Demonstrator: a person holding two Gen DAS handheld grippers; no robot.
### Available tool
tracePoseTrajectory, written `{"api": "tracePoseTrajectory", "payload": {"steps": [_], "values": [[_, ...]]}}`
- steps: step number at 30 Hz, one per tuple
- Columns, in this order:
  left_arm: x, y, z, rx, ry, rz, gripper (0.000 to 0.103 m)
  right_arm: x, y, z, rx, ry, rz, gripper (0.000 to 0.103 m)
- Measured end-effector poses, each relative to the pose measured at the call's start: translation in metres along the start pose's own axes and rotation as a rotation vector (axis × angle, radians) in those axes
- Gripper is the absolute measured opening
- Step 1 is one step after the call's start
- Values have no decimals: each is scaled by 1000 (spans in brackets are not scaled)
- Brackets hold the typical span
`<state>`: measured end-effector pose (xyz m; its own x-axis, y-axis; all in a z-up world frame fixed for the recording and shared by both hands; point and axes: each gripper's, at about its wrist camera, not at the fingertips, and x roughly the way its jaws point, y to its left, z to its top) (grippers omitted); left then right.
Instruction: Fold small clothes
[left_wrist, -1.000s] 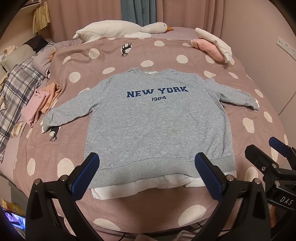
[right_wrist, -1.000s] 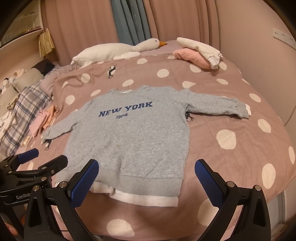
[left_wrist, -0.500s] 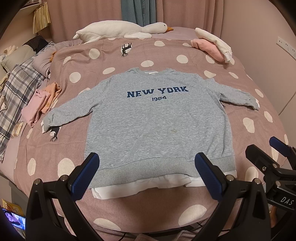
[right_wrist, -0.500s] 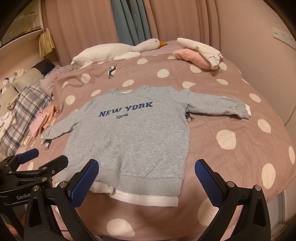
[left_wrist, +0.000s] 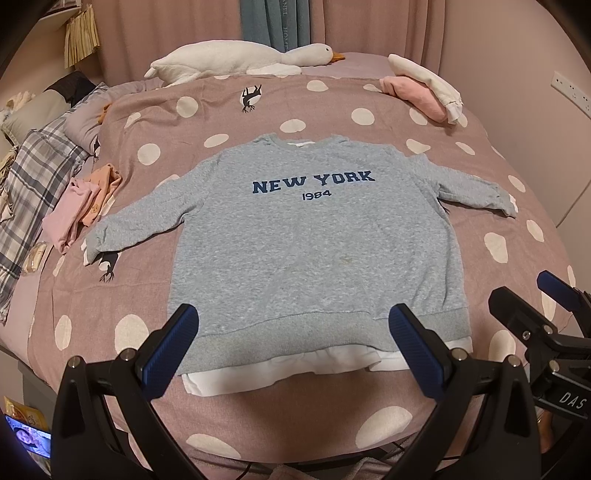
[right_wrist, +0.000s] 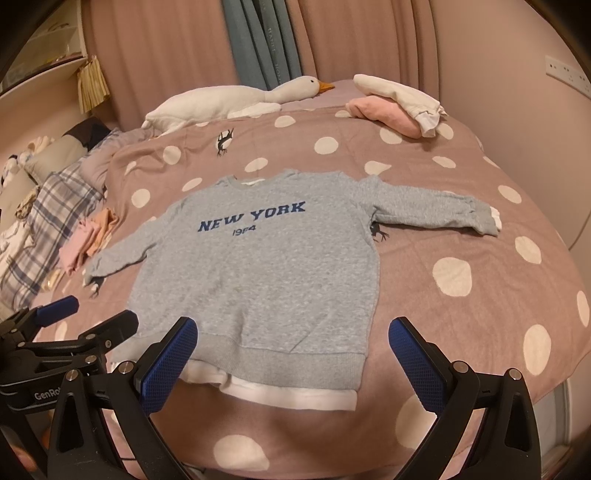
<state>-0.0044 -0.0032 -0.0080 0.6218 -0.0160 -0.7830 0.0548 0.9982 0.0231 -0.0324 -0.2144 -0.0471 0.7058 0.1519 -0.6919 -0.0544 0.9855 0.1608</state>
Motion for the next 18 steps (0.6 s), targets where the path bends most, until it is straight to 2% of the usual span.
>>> {"api": "tracePoseTrajectory", "payload": {"steps": [18], "values": [[-1,-1,0,2,3,2,103,0,1,0,1,2,0,102]]}}
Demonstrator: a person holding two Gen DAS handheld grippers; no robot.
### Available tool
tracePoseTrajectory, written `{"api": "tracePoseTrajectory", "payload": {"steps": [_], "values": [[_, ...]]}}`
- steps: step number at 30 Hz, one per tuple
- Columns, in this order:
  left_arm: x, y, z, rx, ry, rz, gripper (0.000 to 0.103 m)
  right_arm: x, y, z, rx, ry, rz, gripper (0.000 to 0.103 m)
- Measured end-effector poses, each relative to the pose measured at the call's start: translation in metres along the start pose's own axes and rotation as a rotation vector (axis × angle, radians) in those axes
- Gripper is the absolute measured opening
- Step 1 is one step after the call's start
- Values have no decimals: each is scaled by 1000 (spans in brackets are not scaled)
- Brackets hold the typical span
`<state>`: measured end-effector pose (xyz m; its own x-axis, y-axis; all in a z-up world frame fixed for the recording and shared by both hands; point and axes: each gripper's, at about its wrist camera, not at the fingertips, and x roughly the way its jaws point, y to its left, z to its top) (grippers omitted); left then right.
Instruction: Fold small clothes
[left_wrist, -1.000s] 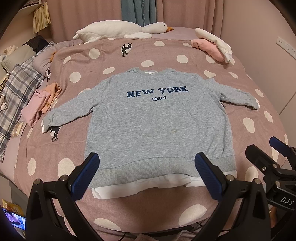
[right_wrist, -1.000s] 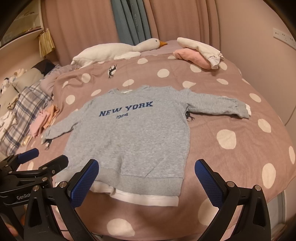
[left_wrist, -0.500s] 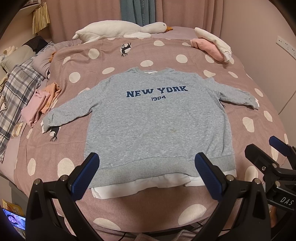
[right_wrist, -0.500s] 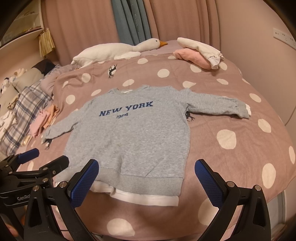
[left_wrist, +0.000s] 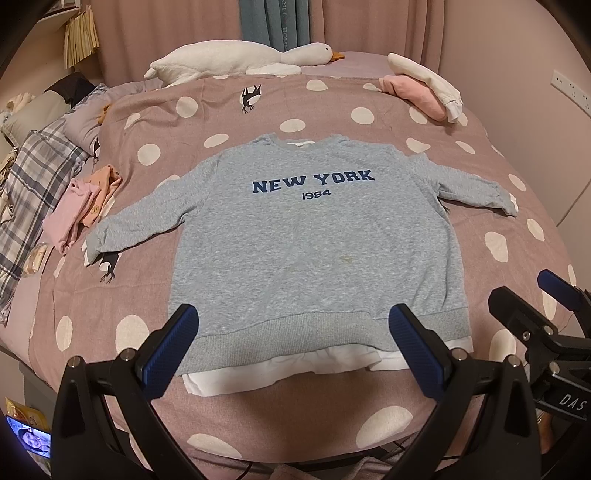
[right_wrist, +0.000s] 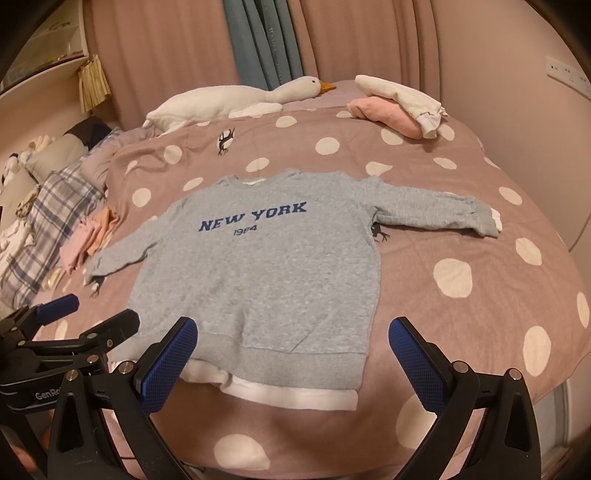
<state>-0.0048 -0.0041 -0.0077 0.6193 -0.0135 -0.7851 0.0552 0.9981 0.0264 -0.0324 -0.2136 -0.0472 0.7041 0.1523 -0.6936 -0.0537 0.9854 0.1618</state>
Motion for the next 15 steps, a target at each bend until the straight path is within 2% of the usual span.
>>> {"api": "tracePoseTrajectory", "payload": {"steps": [12,15], "values": [[6,-1,0,2,12,0,103,1,1,-1,0,2,-1,102],[12,4,-1,-28,29,-32,103,1,0,-1,11,1,15,102]]}}
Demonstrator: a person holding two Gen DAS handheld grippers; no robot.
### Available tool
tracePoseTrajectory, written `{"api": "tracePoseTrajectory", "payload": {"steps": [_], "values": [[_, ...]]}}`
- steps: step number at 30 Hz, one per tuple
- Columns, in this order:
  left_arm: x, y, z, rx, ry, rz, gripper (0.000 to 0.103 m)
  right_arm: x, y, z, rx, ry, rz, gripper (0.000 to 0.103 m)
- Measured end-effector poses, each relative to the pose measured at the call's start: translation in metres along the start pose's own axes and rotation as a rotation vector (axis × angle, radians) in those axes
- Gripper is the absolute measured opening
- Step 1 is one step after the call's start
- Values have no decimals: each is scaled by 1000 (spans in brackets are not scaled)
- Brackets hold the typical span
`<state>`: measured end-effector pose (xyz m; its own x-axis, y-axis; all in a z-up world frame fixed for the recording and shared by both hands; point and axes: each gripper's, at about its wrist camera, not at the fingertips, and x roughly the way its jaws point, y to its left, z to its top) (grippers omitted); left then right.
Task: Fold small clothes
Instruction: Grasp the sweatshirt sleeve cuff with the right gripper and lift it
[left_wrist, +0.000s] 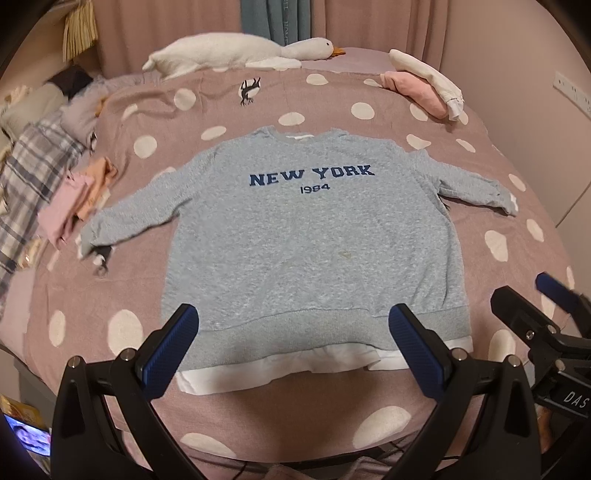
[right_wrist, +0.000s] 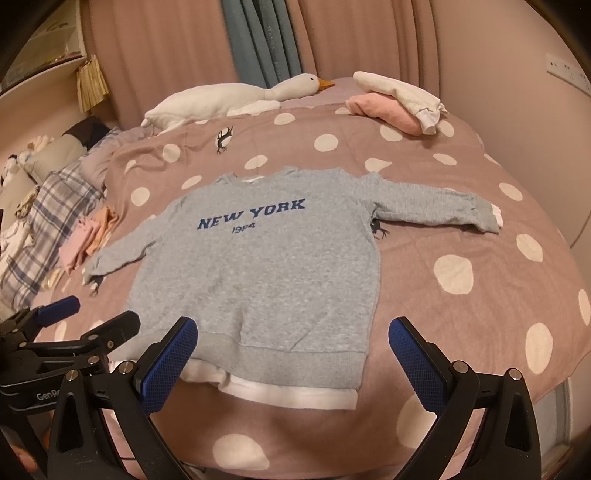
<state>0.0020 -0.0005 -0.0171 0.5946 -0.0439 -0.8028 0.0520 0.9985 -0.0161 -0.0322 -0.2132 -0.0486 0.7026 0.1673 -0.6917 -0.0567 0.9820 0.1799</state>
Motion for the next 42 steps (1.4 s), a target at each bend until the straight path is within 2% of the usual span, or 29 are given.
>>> {"api": "tracePoseTrajectory", "payload": {"steps": [4,9,14,15,18,25,27,32,37,39,40,41,42], "values": [[16,13,-1,-84,40,-65,103,11,-15,-4,75,35,82,102],[44,29,-3,-189,97,-177,103,31,-47,-11,157,60,83,102],[71,50,-5,-333,132,-337,103,54,-107,-14,383,56,170,102],[74,53,-4,-352,139,-350,103,57,-118,-14,420,47,183,102],[82,59,0,-377,138,-348,103,70,-159,-12,561,-1,197,102],[96,69,21,-394,102,-309,103,102,-229,10,750,-52,150,102],[104,73,27,-409,106,-302,103,112,-247,16,801,-66,161,102],[122,73,37,-431,142,-288,103,130,-283,26,937,-138,218,102],[131,71,40,-427,160,-274,103,136,-306,37,1053,-205,221,102],[133,72,40,-433,165,-270,103,136,-311,41,1067,-212,197,91],[133,74,39,-436,168,-269,103,142,-313,47,1060,-211,192,76],[133,75,39,-439,169,-269,103,145,-315,48,1054,-202,197,55],[132,77,39,-440,169,-267,103,150,-319,46,1066,-183,208,45]]}}
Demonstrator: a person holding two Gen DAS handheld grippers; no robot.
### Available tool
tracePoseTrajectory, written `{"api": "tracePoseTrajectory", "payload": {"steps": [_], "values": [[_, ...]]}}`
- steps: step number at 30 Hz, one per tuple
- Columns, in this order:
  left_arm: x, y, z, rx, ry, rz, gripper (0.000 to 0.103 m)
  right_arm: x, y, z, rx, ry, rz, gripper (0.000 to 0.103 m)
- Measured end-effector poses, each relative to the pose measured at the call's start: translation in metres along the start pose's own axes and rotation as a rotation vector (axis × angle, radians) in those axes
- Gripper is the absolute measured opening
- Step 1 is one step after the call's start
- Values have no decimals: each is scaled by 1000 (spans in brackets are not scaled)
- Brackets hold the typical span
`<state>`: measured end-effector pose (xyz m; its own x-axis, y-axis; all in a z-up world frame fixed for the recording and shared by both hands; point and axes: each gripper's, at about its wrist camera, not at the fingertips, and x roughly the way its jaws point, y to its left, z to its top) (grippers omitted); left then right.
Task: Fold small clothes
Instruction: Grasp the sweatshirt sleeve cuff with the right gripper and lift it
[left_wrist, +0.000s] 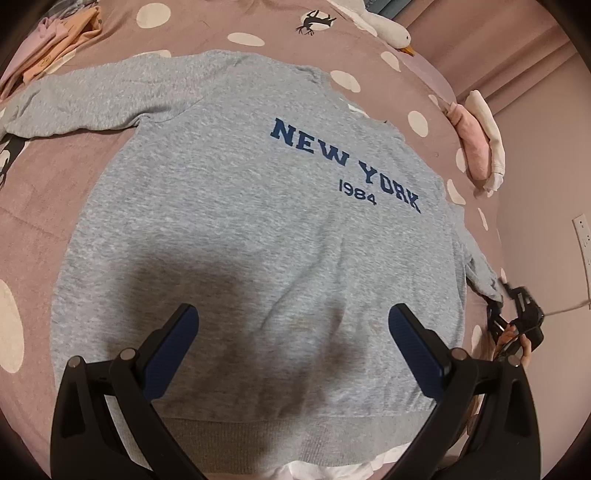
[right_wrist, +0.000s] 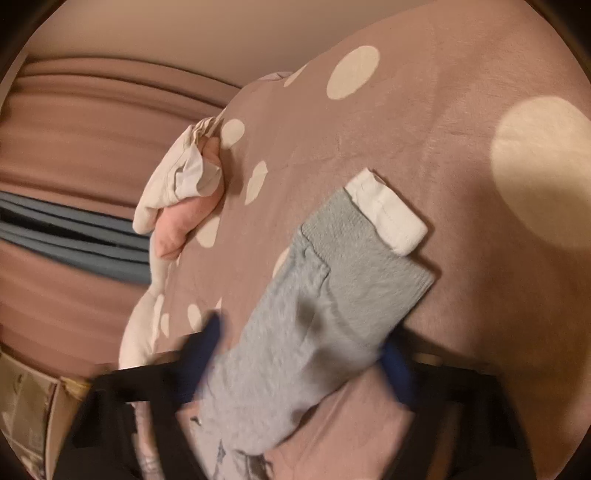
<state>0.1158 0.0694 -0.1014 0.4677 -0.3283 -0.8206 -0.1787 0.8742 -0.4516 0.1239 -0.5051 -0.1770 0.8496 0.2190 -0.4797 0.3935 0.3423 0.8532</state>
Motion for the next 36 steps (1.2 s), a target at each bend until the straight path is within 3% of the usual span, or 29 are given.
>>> {"api": "tracePoseTrajectory", "payload": {"steps": [1,2,5,8,14,18,21,26,29,31,33,34,36], "values": [[-1,1,0,-1,-1,3,103,2,-5,2,23,10,-4,28],[-3,4,0,-2,-4,9,103,3,-10,2,52,12,-7,20],[-10,12,0,-6,-10,18,103,-3,-9,-1,60,0,25,16],[-19,23,0,-22,-27,20,103,-15,25,-8,-63,-11,34,15],[-31,40,-5,-57,-34,12,103,-25,154,-55,-508,30,10,15],[-41,53,-10,-71,-36,9,103,-11,235,-125,-825,53,-61,15],[-48,64,-12,-83,-53,17,103,20,269,-186,-1027,90,-115,15],[-54,86,-15,-117,-56,28,103,95,273,-291,-1409,152,-305,15],[-57,98,-15,-140,-57,39,103,132,247,-355,-1664,176,-474,17],[-59,106,-14,-153,-61,42,103,141,232,-380,-1772,193,-518,18],[-61,112,-12,-166,-68,43,103,147,217,-399,-1872,212,-555,31],[-63,115,-10,-172,-73,42,103,145,213,-406,-1923,180,-563,42],[-66,123,-7,-186,-89,41,103,133,210,-410,-1987,116,-564,51]]}}
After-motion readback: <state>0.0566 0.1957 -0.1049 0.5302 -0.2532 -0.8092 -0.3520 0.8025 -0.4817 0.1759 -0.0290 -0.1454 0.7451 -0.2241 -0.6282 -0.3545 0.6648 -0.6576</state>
